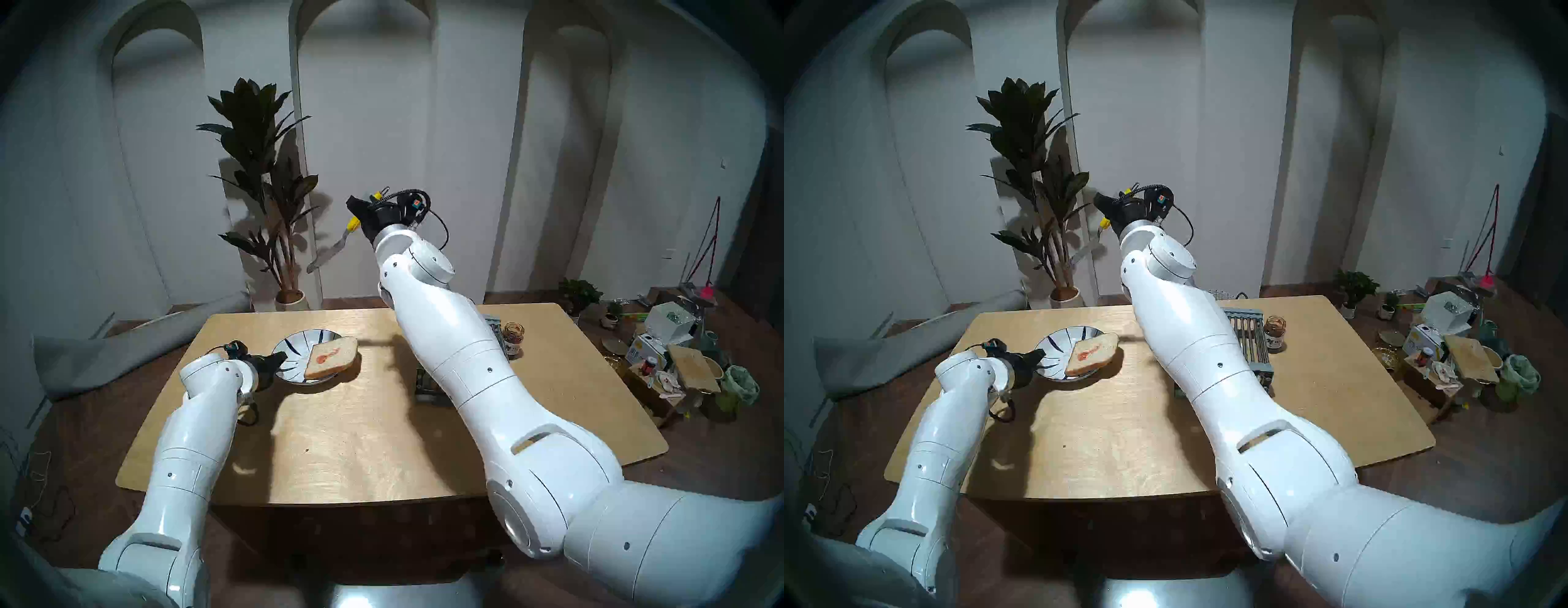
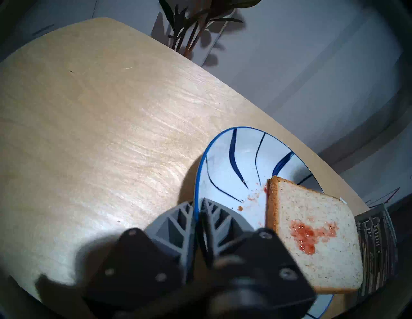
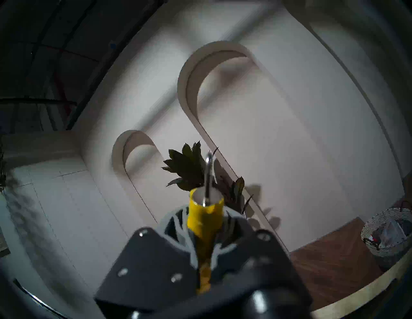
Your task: Spread jam over the slice of bread with the knife
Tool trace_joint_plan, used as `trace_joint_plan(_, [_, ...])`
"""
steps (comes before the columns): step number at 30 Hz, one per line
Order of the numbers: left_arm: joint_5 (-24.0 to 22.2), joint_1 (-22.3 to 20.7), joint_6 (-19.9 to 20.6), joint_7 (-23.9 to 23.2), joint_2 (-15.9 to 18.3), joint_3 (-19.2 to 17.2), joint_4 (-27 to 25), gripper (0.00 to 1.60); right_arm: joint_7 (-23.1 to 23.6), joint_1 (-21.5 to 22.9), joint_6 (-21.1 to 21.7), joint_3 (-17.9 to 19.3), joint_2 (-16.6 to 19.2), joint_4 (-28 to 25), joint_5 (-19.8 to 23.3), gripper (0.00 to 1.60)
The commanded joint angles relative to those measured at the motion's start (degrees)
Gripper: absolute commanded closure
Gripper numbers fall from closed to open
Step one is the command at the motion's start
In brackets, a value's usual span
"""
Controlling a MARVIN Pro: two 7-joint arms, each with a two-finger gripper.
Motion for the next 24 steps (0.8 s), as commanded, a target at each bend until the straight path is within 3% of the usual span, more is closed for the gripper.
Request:
trace_joint_plan(1, [0.0,0.1,-0.5,0.2,-0.2,-0.1,-2.1,0.0,-1.4,-4.5,0.7,-0.2,1.5,-6.4,-0.2,1.6])
trace_joint_plan(14, [2.3,3.2,-2.4,3.6,0.1,-1.1,-11.0,0.0,-4.5,-9.9,2.8,-0.7,4.6,-15.4,0.0,1.6])
trace_joint_plan(24, [6.7,4.6,-6.4,5.8,1.6,-0.7,-17.9,0.0,-10.6,-10.5,4.3,0.6,8.8,-21.7,-3.9,1.6])
